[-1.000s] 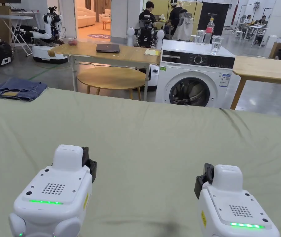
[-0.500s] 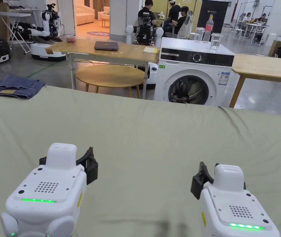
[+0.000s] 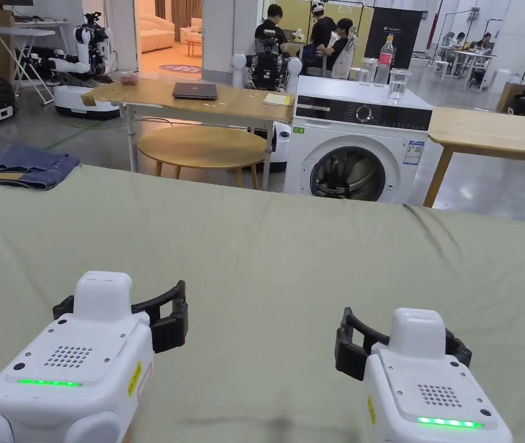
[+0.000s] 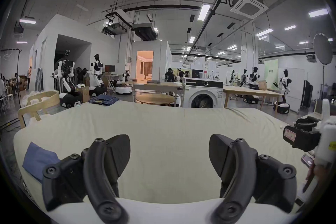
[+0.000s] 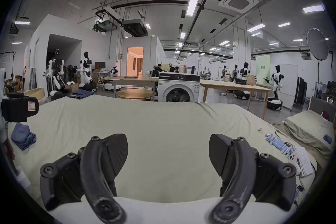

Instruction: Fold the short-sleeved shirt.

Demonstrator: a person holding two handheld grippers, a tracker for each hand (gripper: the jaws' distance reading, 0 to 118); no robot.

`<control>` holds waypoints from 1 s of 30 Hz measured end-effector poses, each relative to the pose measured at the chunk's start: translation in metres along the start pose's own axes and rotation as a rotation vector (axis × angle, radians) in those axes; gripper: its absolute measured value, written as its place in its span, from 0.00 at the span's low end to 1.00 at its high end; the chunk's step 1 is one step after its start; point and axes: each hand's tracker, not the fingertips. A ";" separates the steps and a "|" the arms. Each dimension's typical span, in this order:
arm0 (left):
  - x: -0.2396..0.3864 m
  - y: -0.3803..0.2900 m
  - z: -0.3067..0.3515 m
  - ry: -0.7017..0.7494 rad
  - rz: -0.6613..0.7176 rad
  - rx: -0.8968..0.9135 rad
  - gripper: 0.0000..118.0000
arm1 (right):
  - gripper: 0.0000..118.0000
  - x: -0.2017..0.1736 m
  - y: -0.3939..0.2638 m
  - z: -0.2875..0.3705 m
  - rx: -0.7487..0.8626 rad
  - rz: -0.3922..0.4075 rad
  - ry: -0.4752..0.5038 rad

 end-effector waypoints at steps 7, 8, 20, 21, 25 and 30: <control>-0.009 0.004 0.002 -0.033 0.056 0.017 0.77 | 0.79 -0.003 0.001 0.000 -0.021 0.021 0.025; -0.008 0.003 0.004 -0.025 0.056 0.032 0.77 | 0.79 -0.004 0.000 0.000 -0.011 0.028 0.009; 0.006 0.001 0.003 0.034 -0.077 -0.004 0.77 | 0.80 -0.005 0.009 -0.007 -0.046 -0.128 0.022; 0.005 0.001 0.003 0.030 -0.069 -0.005 0.77 | 0.79 -0.007 0.010 -0.007 -0.046 -0.127 0.019; 0.000 -0.005 0.005 0.011 -0.040 0.006 0.77 | 0.79 -0.012 0.011 -0.005 -0.055 -0.118 0.005; -0.003 -0.005 0.007 0.000 -0.004 0.008 0.77 | 0.80 -0.011 0.008 -0.002 -0.079 -0.187 0.015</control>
